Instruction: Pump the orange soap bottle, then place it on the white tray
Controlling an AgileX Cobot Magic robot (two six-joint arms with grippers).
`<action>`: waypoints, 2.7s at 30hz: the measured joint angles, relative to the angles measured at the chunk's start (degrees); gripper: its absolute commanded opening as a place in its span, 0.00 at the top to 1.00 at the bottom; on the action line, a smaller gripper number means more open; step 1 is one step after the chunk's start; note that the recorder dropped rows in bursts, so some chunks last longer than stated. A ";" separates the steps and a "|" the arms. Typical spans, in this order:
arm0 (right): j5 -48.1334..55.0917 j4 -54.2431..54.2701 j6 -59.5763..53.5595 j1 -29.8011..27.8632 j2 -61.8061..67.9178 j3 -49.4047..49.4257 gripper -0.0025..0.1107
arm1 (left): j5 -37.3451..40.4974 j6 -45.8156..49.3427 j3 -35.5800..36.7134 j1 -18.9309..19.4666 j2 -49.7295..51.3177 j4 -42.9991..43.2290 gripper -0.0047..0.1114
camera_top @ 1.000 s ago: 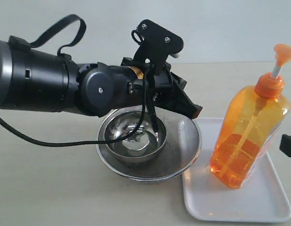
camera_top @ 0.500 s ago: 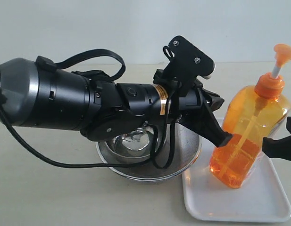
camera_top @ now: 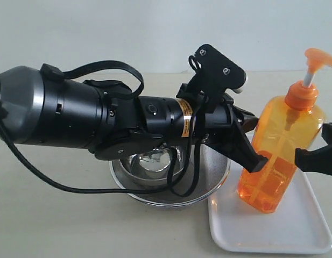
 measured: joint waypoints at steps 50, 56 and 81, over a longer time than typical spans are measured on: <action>0.32 0.09 -3.10 -0.14 0.03 0.00 0.98 | 7.42 -5.04 2.84 -6.15 -3.50 0.33 0.92; 3.01 4.21 -7.65 -0.14 -0.93 0.00 0.98 | 11.33 -3.96 2.87 -5.64 -6.34 0.33 0.92; 1.23 28.10 -34.87 -0.14 -37.85 0.00 0.98 | 20.93 -3.48 2.87 1.08 -19.90 2.85 0.92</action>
